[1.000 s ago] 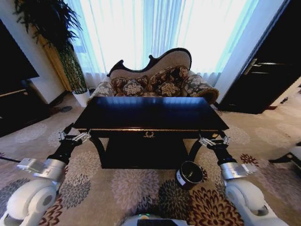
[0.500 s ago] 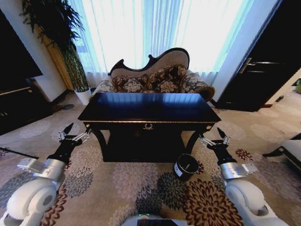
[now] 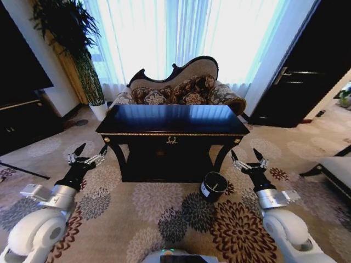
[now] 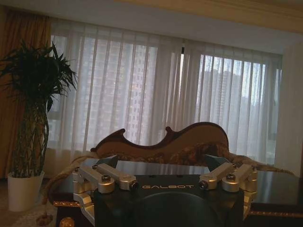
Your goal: Move to the front of the table and place the trash on the table into the trash bin.
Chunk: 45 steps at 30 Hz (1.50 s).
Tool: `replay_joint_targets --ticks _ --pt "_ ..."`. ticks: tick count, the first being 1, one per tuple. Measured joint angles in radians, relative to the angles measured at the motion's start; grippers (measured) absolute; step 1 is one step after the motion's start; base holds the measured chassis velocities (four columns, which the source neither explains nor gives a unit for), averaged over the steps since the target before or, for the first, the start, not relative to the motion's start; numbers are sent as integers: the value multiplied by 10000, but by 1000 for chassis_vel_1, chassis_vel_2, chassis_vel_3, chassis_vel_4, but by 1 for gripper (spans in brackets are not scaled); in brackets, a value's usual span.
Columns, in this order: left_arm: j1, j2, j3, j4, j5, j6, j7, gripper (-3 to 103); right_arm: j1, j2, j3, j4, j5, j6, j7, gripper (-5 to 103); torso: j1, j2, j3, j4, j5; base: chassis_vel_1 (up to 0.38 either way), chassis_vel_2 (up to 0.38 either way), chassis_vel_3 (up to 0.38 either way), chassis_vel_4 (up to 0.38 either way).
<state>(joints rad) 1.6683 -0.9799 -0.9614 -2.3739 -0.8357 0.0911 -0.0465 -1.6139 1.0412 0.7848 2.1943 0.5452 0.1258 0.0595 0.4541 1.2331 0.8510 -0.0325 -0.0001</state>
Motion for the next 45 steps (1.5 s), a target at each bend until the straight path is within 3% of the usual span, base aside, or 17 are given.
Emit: replay_joint_targets --ticks 45 --pt "0 0 0 0 0 0 -1 100 0 0 0 0 0 0 -1 100 -2 0 -2 1 -1 122 -119 -126 122"
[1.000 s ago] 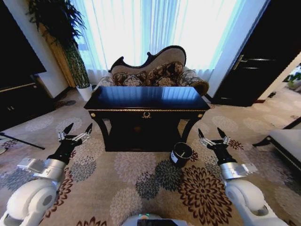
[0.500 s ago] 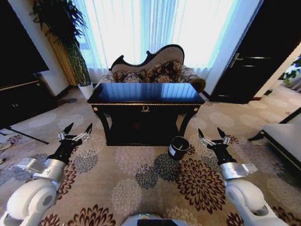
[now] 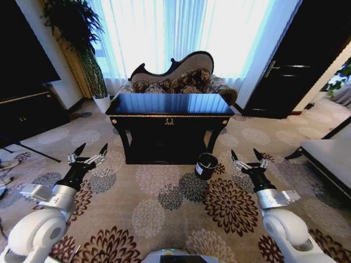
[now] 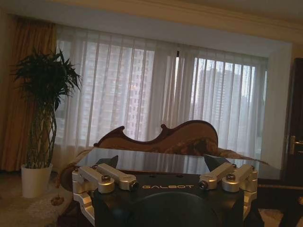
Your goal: Move to the front of the table and place the trash on the table into the trash bin.
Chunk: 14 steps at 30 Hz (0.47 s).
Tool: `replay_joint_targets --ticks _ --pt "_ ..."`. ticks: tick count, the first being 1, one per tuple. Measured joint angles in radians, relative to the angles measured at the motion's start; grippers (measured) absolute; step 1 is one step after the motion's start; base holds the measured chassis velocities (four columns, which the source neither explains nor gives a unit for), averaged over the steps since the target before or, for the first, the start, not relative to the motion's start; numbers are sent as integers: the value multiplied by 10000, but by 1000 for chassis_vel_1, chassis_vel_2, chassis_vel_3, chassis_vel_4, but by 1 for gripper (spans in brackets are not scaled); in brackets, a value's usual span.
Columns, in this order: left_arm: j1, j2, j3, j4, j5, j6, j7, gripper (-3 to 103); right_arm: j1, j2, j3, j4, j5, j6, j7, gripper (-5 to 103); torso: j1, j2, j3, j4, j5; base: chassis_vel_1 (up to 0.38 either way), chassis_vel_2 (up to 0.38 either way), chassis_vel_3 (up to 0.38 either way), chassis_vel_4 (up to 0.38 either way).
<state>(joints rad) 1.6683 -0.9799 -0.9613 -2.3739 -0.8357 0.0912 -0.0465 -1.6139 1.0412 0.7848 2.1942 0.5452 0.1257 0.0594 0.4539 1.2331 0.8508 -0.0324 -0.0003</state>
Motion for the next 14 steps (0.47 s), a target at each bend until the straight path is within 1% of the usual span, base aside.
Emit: replay_joint_targets --ticks 9,14 --pt "0 0 0 0 0 -1 1 100 -2 -1 0 0 0 0 0 100 -5 2 -1 0 1 130 -133 -127 122" --pt "0 0 0 0 0 -1 0 100 0 0 0 0 0 0 0 100 -1 1 0 -1 0 57 -37 -52 41"
